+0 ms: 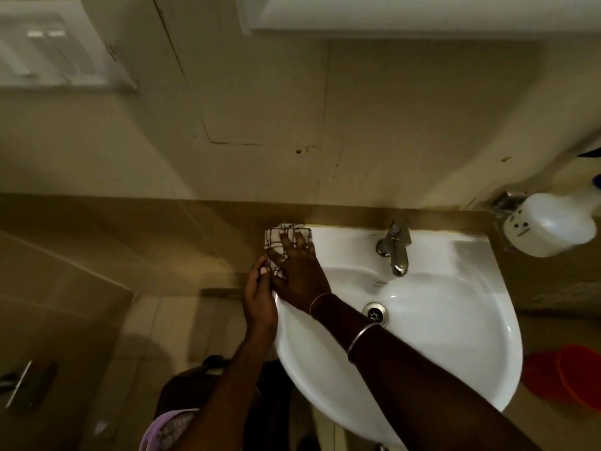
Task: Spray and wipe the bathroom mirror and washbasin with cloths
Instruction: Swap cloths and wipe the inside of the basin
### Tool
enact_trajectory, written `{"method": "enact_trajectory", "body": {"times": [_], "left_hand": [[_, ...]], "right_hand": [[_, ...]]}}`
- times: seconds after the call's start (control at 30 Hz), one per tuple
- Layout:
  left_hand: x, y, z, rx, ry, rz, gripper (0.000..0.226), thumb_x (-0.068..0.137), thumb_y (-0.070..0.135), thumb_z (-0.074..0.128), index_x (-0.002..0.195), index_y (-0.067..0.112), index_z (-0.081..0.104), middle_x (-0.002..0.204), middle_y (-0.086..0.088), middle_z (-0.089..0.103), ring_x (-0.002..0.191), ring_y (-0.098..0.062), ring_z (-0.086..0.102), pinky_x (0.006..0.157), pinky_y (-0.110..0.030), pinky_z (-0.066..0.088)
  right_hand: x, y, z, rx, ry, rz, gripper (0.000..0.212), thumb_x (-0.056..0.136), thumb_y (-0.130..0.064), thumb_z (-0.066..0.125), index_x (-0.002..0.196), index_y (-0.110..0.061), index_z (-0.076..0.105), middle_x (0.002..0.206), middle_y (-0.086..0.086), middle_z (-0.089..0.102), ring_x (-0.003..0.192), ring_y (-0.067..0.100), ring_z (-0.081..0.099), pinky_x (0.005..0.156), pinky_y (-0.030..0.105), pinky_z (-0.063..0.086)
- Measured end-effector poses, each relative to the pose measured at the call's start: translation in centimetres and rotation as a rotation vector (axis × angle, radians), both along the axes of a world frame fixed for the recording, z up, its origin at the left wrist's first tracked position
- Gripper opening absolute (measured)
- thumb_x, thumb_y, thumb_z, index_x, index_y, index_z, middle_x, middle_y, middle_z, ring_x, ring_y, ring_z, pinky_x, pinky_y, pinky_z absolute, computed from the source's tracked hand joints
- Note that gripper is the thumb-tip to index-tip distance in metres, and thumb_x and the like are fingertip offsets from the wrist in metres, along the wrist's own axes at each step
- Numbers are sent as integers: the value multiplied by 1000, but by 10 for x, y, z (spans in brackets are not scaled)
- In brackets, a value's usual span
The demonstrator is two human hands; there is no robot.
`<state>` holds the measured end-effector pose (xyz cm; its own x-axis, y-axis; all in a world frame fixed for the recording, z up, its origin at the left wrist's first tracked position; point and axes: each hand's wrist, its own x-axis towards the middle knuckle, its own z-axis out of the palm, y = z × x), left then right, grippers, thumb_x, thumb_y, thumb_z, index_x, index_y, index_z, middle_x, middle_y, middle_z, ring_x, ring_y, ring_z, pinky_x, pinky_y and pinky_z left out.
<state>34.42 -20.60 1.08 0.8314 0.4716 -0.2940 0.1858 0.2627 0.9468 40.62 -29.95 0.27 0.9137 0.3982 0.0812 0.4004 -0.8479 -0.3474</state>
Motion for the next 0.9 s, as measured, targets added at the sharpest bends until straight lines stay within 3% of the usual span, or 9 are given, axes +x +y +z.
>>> {"method": "enact_trajectory", "body": {"times": [0.1, 0.17, 0.3, 0.37, 0.57, 0.73, 0.83, 0.9], "left_hand": [[-2, 2, -8, -39, 52, -19, 32, 106, 18, 55, 136, 17, 65, 137, -7, 67, 131, -25, 60, 115, -47, 46], [-3, 5, -9, -81, 59, -20, 32, 105, 18, 55, 135, 16, 65, 135, -9, 68, 130, -27, 61, 115, -50, 45], [-5, 8, 2, -217, 45, 24, 32, 107, 11, 48, 135, 2, 62, 119, -7, 71, 119, -24, 64, 101, -30, 53], [-10, 9, 4, -218, 36, 20, 34, 108, 12, 46, 136, 0, 62, 120, -8, 72, 116, -21, 66, 95, -21, 55], [-36, 9, -1, -238, 78, 55, 36, 109, 13, 43, 139, -1, 59, 138, -16, 64, 127, -26, 61, 108, -33, 48], [-65, 10, 0, -235, 118, 77, 35, 108, 12, 45, 138, 0, 60, 134, -14, 65, 122, -23, 62, 91, -19, 53], [-86, 9, 5, -210, 135, 50, 35, 109, 12, 44, 138, 0, 60, 128, -11, 66, 113, -20, 64, 83, -14, 55], [-97, 9, 5, -211, 137, 30, 35, 109, 14, 45, 136, -2, 61, 126, -15, 69, 107, -19, 68, 83, -18, 57]], "right_hand": [[-11, -1, -6, -28, 10, -227, 61, 98, -52, 39, 156, -33, 38, 169, 23, 9, 155, 47, 4, 124, 64, 7], [-17, 10, -6, 5, 59, -352, 62, 98, -51, 39, 157, -33, 34, 168, 28, 2, 154, 52, -3, 123, 66, 3], [-30, 22, -3, 95, 98, -291, 58, 100, -49, 42, 154, -31, 41, 169, 25, -2, 153, 51, -10, 123, 65, 0], [-44, 23, -7, 147, 118, -231, 53, 102, -46, 44, 153, -31, 44, 170, 20, -5, 154, 47, -12, 125, 62, 0], [-83, 31, -11, 281, 252, -161, 53, 104, -27, 50, 156, -30, 39, 170, 11, -17, 153, 36, -26, 128, 54, 4], [-121, 29, -3, 291, 306, -126, 55, 105, -28, 50, 158, -33, 35, 170, 10, -19, 155, 35, -22, 126, 40, 3], [-148, 20, -5, 322, 366, -117, 62, 102, -27, 51, 160, -34, 29, 171, 10, -14, 158, 31, -11, 129, 45, 18], [-163, 12, -7, 284, 375, -64, 67, 100, -28, 50, 161, -33, 25, 171, 11, -12, 158, 30, -10, 128, 48, 21]]}}
